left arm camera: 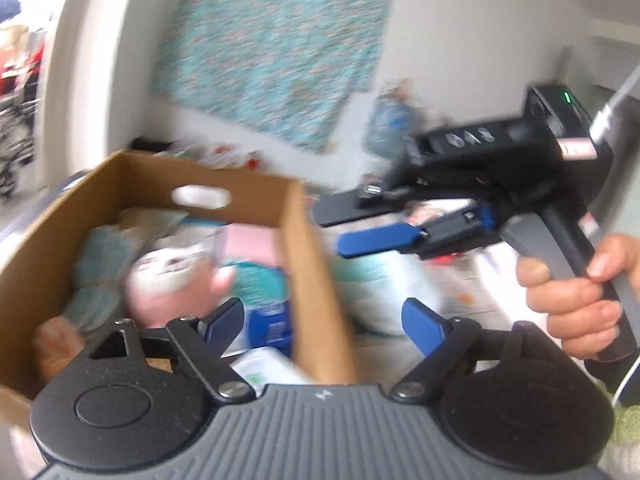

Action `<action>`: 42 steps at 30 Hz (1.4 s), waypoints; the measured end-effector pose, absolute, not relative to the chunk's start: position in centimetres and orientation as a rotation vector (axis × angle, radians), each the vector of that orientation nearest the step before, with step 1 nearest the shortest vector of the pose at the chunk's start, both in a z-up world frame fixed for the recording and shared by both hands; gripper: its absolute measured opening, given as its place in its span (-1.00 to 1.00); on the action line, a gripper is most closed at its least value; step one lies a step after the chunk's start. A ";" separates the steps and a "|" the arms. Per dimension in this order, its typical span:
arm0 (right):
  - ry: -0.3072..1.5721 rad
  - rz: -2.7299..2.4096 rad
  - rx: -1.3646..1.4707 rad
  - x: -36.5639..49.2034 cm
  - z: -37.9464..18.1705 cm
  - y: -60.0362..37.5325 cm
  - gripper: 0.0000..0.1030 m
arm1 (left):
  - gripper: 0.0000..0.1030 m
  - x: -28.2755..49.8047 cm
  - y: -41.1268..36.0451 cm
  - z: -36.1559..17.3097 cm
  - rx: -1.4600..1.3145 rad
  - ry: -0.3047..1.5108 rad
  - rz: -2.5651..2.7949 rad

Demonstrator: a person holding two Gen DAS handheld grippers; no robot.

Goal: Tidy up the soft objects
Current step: 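Move both tools back over the bedsheet to the green floral scrunchie, then close the right tool on the green scrunchie while the left tool grips it too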

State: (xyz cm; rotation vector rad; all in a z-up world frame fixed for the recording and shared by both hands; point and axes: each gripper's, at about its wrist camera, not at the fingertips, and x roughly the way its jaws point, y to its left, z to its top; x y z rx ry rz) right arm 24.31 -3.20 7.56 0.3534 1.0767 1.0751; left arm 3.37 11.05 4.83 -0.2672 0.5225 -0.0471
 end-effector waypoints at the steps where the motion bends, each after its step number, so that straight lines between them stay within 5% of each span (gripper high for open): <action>1: 1.052 1.043 0.376 24.1 7.8 -5.5 -0.15 | 0.70 3.5 10.2 4.9 -0.265 0.513 -0.088; 16: 0.994 0.431 0.560 18.5 0.6 -31.7 -0.05 | 0.69 6.1 -4.8 0.5 -0.161 0.600 -0.541; 27: 1.040 0.314 0.592 20.4 -7.3 -35.0 -0.08 | 0.60 6.6 -9.5 -5.0 -0.114 0.736 -0.500; 42: 1.167 0.551 0.670 19.0 -8.6 -31.2 -0.11 | 0.23 9.0 -10.6 -7.1 -0.082 0.809 -0.418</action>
